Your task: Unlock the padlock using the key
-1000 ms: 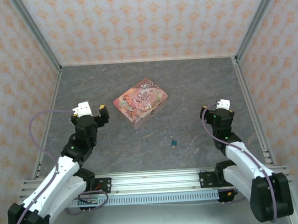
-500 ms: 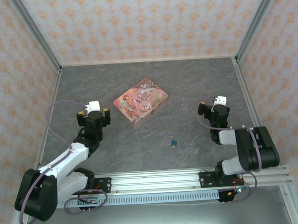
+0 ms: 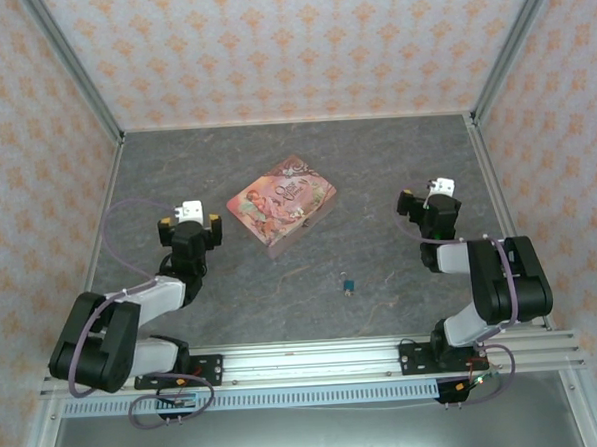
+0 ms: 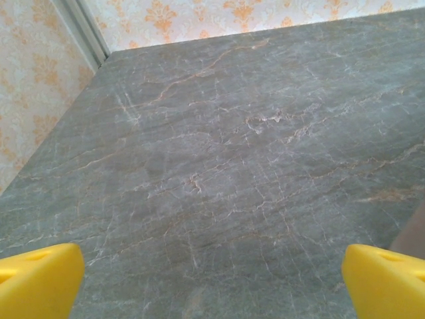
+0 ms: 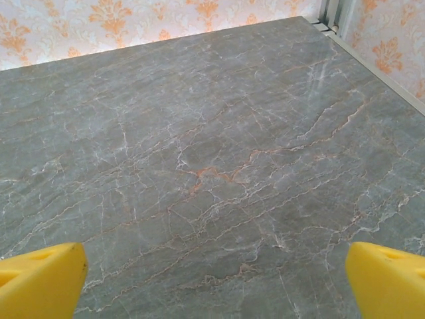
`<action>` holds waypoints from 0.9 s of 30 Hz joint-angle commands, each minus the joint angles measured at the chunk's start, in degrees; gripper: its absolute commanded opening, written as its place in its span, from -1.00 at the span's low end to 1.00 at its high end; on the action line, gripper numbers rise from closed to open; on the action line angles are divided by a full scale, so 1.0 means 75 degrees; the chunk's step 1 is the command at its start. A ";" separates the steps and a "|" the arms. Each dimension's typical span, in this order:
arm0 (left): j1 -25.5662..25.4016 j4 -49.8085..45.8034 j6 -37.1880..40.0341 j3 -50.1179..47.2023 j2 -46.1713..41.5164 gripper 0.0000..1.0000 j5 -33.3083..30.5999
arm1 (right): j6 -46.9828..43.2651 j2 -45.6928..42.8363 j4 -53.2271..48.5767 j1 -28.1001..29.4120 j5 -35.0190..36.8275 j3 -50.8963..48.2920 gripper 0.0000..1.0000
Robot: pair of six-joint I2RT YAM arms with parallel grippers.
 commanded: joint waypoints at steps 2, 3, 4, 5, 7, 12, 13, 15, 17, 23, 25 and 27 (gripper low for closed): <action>0.0349 0.2065 0.0023 -0.0196 0.1007 1.00 0.0604 | 0.0093 0.0002 -0.0136 -0.0030 0.0054 0.0018 0.98; 0.0433 0.2439 -0.0053 -0.0183 0.1358 1.00 0.0518 | 0.0091 0.0009 -0.0124 -0.0029 0.0054 0.0017 0.98; 0.0447 0.1924 -0.0162 0.0008 0.1326 1.00 0.0385 | 0.0096 0.0007 -0.0133 -0.0025 0.0051 0.0019 0.98; 0.0490 0.1389 -0.0252 0.0186 0.1203 1.00 0.0483 | 0.0095 0.0010 -0.0130 -0.0027 0.0045 0.0014 0.98; 0.0694 0.0807 -0.0451 0.0590 0.1355 1.00 0.0591 | 0.0095 0.0011 -0.0133 -0.0022 0.0054 0.0018 0.98; 0.1077 0.0591 -0.0643 0.0727 0.1344 1.00 0.1146 | 0.0083 0.0011 -0.0130 -0.0028 0.0054 0.0018 0.98; 0.1078 0.0583 -0.0648 0.0727 0.1343 1.00 0.1143 | 0.0083 -0.0004 -0.0136 -0.0021 0.0051 0.0007 0.98; 0.1075 0.0591 -0.0641 0.0727 0.1349 1.00 0.1138 | 0.0075 -0.0010 -0.0130 -0.0030 0.0060 0.0007 0.98; 0.1072 0.0586 -0.0635 0.0727 0.1350 1.00 0.1137 | 0.0082 -0.0004 -0.0133 -0.0029 0.0057 0.0017 0.98; 0.1063 0.0584 -0.0630 0.0727 0.1350 1.00 0.1129 | 0.0037 -0.0009 -0.0136 0.0057 0.0171 0.0018 0.98; 0.1060 0.0579 -0.0631 0.0727 0.1350 1.00 0.1134 | 0.0036 0.0002 -0.0136 0.0052 0.0174 0.0024 0.98; 0.1060 0.0579 -0.0631 0.0727 0.1350 1.00 0.1118 | 0.0036 0.0011 -0.0136 0.0052 0.0182 0.0019 0.98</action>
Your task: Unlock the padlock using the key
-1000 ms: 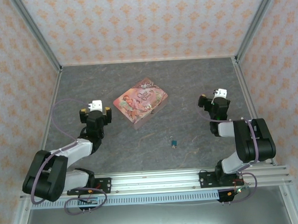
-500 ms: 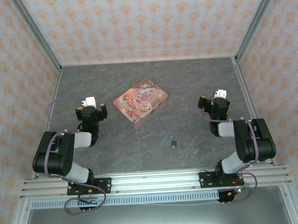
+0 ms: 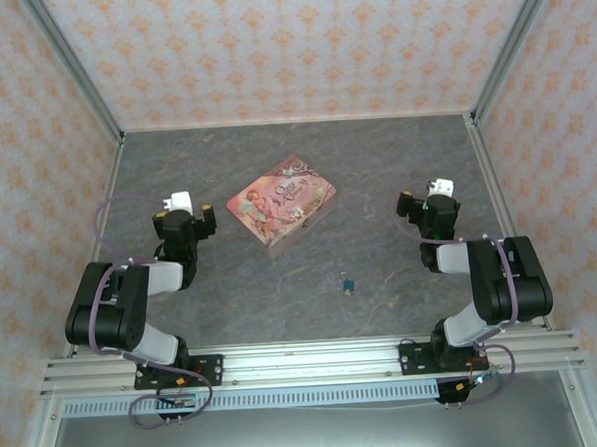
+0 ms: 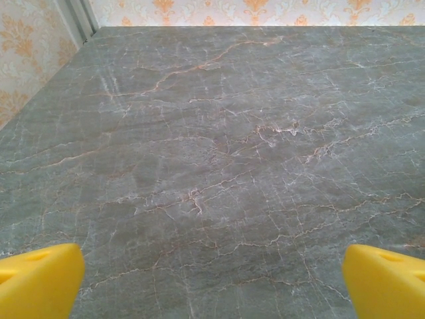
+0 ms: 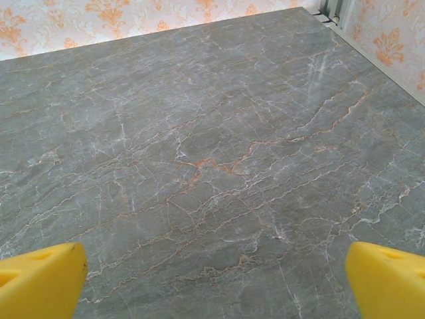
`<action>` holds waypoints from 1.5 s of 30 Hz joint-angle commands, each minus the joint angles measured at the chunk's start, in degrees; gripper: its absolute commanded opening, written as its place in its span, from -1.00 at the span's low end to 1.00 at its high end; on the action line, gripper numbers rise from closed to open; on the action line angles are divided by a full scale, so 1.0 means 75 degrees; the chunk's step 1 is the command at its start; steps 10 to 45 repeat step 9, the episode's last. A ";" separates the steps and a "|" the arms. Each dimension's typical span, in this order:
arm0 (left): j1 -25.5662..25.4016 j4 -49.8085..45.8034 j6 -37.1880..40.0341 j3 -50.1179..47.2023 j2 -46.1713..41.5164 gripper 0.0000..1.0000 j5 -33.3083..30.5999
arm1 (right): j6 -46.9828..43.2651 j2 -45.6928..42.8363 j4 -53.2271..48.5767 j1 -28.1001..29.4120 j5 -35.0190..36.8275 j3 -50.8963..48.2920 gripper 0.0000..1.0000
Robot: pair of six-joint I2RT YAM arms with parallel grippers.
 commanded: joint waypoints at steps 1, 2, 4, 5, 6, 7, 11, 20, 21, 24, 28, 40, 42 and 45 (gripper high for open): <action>0.0002 -0.0024 -0.0068 0.0085 -0.0040 1.00 -0.0044 | 0.0014 0.0017 -0.0023 0.0039 0.0141 0.0035 0.98; 0.0002 -0.0024 -0.0063 0.0085 -0.0040 1.00 -0.0038 | 0.0012 0.0016 -0.0042 0.0029 0.0139 0.0042 0.98; 0.0004 -0.0018 -0.0068 0.0085 -0.0041 1.00 -0.0037 | 0.0014 0.0016 -0.0043 0.0035 0.0141 0.0042 0.98; -0.0006 -0.0024 -0.0069 0.0085 -0.0040 1.00 -0.0041 | 0.0013 0.0008 -0.0043 0.0038 0.0136 0.0042 0.98; 0.0005 -0.0024 -0.0069 0.0085 -0.0040 1.00 -0.0033 | 0.0014 0.0016 -0.0043 0.0029 0.0138 0.0043 0.98; 0.0005 -0.0024 -0.0069 0.0085 -0.0040 1.00 -0.0036 | 0.0011 0.0006 -0.0042 0.0029 0.0141 0.0042 0.98; 0.0001 -0.0024 -0.0063 0.0086 -0.0040 1.00 -0.0036 | 0.0013 -0.0002 -0.0020 0.0030 0.0143 0.0019 0.98; 0.0001 -0.0024 -0.0063 0.0086 -0.0040 1.00 -0.0036 | 0.0013 -0.0002 -0.0020 0.0030 0.0143 0.0019 0.98; 0.0001 -0.0024 -0.0063 0.0086 -0.0040 1.00 -0.0036 | 0.0013 -0.0002 -0.0020 0.0030 0.0143 0.0019 0.98; 0.0001 -0.0024 -0.0063 0.0086 -0.0040 1.00 -0.0036 | 0.0013 -0.0002 -0.0020 0.0030 0.0143 0.0019 0.98; 0.0001 -0.0024 -0.0063 0.0086 -0.0040 1.00 -0.0036 | 0.0013 -0.0002 -0.0020 0.0030 0.0143 0.0019 0.98; 0.0001 -0.0024 -0.0063 0.0086 -0.0040 1.00 -0.0036 | 0.0013 -0.0002 -0.0020 0.0030 0.0143 0.0019 0.98; 0.0001 -0.0024 -0.0063 0.0086 -0.0040 1.00 -0.0036 | 0.0013 -0.0002 -0.0020 0.0030 0.0143 0.0019 0.98; 0.0001 -0.0024 -0.0063 0.0086 -0.0040 1.00 -0.0036 | 0.0013 -0.0002 -0.0020 0.0030 0.0143 0.0019 0.98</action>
